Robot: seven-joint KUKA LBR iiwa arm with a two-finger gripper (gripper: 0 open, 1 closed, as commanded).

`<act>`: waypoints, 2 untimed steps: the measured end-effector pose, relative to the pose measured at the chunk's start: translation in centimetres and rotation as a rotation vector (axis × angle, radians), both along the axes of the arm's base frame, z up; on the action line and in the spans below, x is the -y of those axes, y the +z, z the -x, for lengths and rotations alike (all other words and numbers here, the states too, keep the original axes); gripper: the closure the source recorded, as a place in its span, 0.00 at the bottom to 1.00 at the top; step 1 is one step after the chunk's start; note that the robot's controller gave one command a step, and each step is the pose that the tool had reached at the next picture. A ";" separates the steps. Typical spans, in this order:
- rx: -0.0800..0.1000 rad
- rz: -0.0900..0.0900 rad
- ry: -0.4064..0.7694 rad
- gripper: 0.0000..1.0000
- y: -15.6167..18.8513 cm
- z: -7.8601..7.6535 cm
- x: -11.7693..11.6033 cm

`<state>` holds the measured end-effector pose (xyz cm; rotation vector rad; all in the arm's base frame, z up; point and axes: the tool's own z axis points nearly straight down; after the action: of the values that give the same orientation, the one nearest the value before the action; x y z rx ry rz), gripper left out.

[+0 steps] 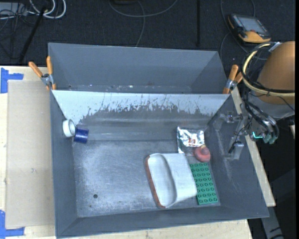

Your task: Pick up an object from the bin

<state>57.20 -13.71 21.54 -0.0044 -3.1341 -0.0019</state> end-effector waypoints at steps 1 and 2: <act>0.000 -0.001 -0.091 0.00 -13.5 -1.3 -0.7; 0.007 -0.001 -0.085 1.00 -13.0 -1.6 -0.8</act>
Offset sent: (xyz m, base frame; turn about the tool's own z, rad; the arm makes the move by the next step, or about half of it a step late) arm 0.0152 0.0055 -0.1300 0.0905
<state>58.78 -12.95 8.51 -0.1380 -3.1383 -0.0032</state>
